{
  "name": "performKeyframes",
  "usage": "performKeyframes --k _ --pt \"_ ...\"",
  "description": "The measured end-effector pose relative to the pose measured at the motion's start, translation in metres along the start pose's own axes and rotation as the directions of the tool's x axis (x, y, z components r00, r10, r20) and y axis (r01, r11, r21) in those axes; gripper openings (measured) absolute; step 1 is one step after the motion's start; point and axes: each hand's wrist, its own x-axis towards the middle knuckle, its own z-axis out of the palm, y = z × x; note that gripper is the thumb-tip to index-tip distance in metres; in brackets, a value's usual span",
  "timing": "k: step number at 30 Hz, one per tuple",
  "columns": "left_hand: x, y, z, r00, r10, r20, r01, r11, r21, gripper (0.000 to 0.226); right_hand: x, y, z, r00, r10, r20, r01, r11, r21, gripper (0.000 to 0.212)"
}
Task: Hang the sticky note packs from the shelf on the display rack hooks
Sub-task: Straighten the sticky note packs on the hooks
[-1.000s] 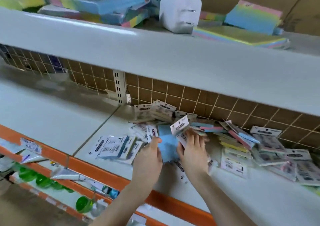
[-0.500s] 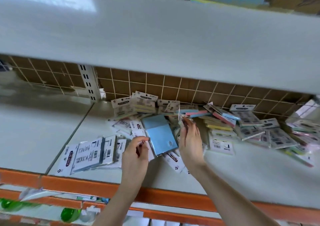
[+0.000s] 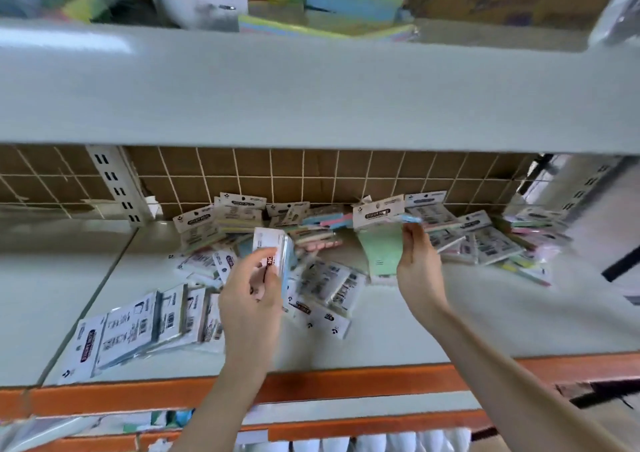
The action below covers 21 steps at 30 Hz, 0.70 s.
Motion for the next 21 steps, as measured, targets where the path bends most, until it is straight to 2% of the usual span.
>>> performKeyframes --k 3,5,9,11,13,17,21 --pt "-0.003 0.019 0.019 0.998 -0.018 0.057 0.022 0.997 -0.073 0.026 -0.002 0.008 -0.035 0.988 0.121 -0.096 -0.102 0.977 0.186 0.020" --pt "-0.008 0.033 0.035 0.997 -0.004 0.076 0.011 0.996 -0.089 0.025 -0.002 0.015 -0.063 0.973 0.222 -0.061 -0.191 0.926 0.326 0.019" --pt "-0.033 0.070 0.075 0.992 0.062 0.109 -0.048 0.990 -0.133 0.023 -0.008 0.035 -0.126 0.913 0.371 0.170 -0.391 0.676 0.625 0.026" --pt "-0.051 0.091 0.097 0.985 0.086 0.151 -0.062 0.986 -0.157 0.016 -0.013 0.045 -0.158 0.887 0.409 0.215 -0.431 0.566 0.703 0.023" --pt "-0.073 0.112 0.120 0.971 0.092 0.219 -0.042 0.974 -0.222 0.019 -0.021 0.056 -0.189 0.865 0.448 0.226 -0.449 0.490 0.747 0.020" --pt "-0.122 0.152 0.162 0.931 0.135 0.340 -0.030 0.955 -0.296 0.019 -0.042 0.079 -0.254 0.857 0.502 0.118 -0.386 0.473 0.792 0.022" --pt "-0.174 0.189 0.207 0.889 0.121 0.441 0.046 0.937 -0.348 0.033 -0.069 0.105 -0.321 0.904 0.428 0.015 -0.296 0.599 0.744 0.033"
